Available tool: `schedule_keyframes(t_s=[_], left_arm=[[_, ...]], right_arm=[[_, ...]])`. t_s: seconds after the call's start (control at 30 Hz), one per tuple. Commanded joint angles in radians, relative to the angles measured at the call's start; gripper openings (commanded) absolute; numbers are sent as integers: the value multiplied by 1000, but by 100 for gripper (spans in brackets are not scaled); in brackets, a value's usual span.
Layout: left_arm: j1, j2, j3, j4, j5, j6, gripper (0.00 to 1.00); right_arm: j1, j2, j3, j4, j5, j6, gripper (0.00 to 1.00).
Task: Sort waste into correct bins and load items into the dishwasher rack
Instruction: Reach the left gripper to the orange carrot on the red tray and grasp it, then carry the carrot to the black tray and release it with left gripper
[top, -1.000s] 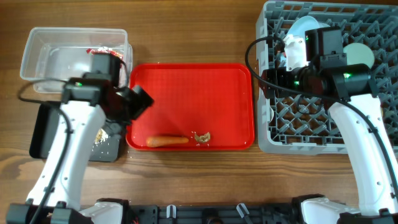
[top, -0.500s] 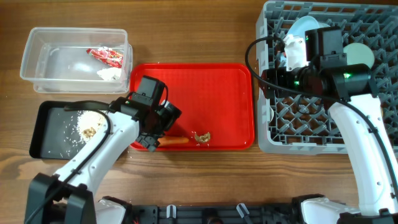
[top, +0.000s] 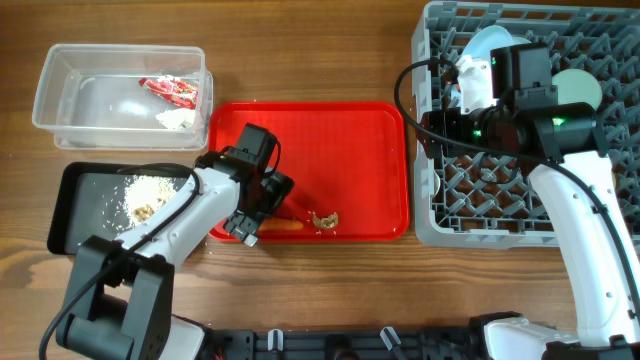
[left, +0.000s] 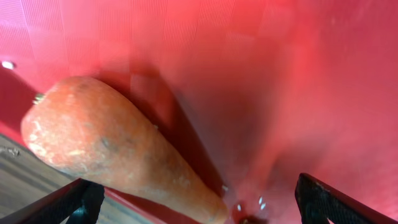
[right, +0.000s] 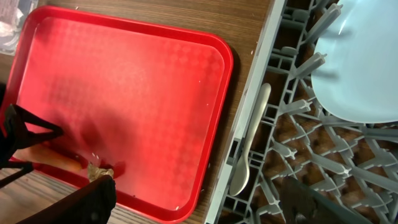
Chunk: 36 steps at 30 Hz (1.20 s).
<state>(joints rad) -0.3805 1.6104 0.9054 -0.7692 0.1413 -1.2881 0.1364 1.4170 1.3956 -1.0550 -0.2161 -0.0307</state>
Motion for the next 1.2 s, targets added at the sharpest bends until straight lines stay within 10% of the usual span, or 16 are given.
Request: schedule_keyframes(t_s=[0.0, 0.37, 0.57, 1.17], left_arm=[[-5, 15, -10, 16, -116, -15, 99], [-5, 121, -10, 56, -132, -14, 95], [-5, 120, -10, 43, -132, 1, 53], [-1, 96, -7, 41, -201, 76, 31]], right_arm=[[4, 5, -3, -4, 13, 5, 86], [4, 5, -3, -13, 13, 5, 87], [4, 5, -3, -13, 13, 5, 87], [4, 5, -3, -16, 13, 5, 87]])
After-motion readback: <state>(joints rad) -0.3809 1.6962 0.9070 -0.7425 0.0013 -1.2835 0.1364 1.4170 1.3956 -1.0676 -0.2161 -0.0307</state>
